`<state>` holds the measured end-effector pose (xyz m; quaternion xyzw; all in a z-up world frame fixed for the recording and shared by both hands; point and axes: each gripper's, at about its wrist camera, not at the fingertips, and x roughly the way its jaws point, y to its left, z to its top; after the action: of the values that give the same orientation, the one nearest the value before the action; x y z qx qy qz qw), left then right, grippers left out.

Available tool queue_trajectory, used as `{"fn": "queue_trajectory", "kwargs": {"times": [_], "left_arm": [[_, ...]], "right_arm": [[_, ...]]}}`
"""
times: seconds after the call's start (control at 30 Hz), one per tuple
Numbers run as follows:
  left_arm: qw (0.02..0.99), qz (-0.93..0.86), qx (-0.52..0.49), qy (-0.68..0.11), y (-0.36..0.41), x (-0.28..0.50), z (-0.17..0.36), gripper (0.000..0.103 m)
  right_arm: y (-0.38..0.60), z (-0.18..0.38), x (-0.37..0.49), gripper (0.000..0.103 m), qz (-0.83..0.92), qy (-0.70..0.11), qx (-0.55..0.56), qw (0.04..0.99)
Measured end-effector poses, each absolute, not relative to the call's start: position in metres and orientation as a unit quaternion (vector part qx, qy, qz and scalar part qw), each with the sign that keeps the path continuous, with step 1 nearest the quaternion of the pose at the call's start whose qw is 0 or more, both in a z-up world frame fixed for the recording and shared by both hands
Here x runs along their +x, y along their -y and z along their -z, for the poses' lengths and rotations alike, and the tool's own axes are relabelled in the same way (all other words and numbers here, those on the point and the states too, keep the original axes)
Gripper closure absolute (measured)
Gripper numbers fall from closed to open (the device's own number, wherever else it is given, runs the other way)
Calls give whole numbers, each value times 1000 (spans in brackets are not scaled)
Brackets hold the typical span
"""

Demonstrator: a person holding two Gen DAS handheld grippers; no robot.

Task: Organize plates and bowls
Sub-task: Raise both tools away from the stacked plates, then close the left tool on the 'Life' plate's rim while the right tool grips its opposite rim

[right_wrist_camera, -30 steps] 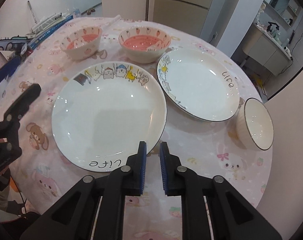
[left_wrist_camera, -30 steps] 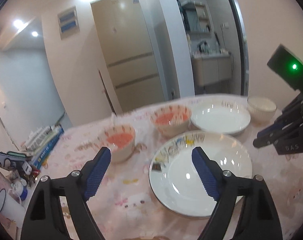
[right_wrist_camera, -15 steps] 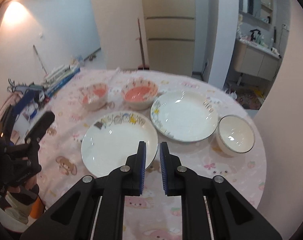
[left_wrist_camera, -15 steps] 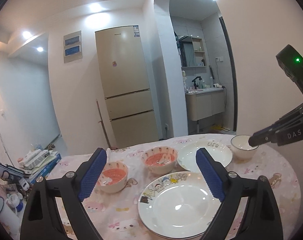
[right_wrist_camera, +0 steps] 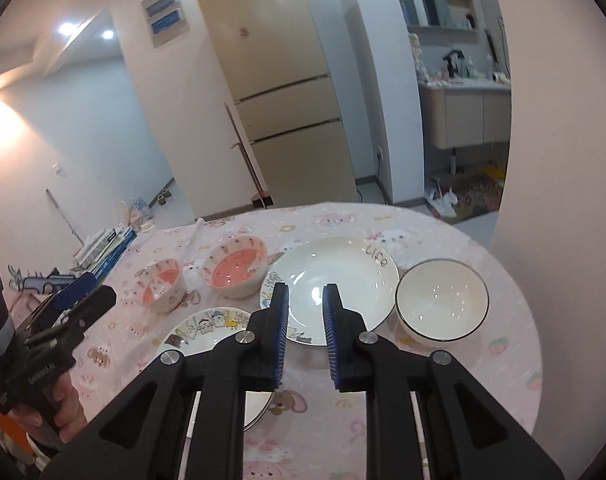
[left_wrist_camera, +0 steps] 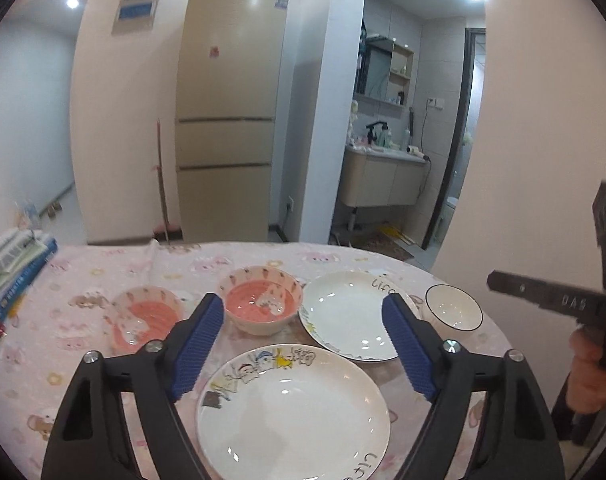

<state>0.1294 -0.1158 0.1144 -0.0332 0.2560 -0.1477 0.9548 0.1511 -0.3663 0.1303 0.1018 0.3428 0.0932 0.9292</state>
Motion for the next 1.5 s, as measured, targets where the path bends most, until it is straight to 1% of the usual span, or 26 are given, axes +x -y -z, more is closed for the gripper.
{"fn": "queue_trajectory", "kwargs": {"times": [0.03, 0.13, 0.23, 0.3, 0.37, 0.53, 0.67, 0.77, 0.87, 1.03, 1.13, 1.3, 1.4, 1.47, 1.5], "left_arm": [[952, 151, -34, -264, 119, 138, -114, 28], [939, 168, -30, -299, 132, 165, -107, 36], [922, 179, -31, -342, 144, 183, -91, 41], [914, 183, -28, -360, 152, 189, -79, 44], [909, 184, -25, -373, 159, 193, -69, 44], [904, 188, -27, -384, 167, 198, -56, 44], [907, 187, 15, -378, 181, 204, -49, 44], [895, 181, 19, -407, 184, 223, -38, 44], [879, 165, 18, -447, 185, 243, -26, 44], [846, 191, -25, -498, 187, 269, -11, 44], [842, 177, -40, -508, 191, 285, -4, 44], [841, 136, -38, -522, 195, 304, 12, 44], [829, 135, -53, -540, 196, 312, 23, 44], [828, 135, -61, -541, 196, 315, 27, 47], [829, 133, -63, -540, 196, 316, 29, 51]], "right_arm": [[371, -123, 157, 87, -90, -350, 110, 926], [383, -102, 173, 87, -74, -366, 122, 920], [395, -81, 188, 87, -24, -370, 121, 921], [404, -63, 197, 87, -36, -402, 153, 902], [407, -44, 205, 87, -55, -435, 172, 882], [399, -10, 220, 87, -88, -481, 203, 848], [397, 6, 229, 87, -79, -502, 223, 832], [398, 6, 227, 86, -58, -498, 213, 839], [401, 10, 232, 79, -46, -499, 224, 836], [408, 19, 238, 78, -6, -499, 232, 835], [411, 25, 242, 77, -6, -504, 253, 826], [403, 17, 242, 77, -7, -490, 220, 843], [407, 27, 246, 78, -5, -497, 240, 834], [410, 32, 244, 78, -13, -486, 257, 835], [411, 33, 242, 78, -15, -481, 264, 836]]}}
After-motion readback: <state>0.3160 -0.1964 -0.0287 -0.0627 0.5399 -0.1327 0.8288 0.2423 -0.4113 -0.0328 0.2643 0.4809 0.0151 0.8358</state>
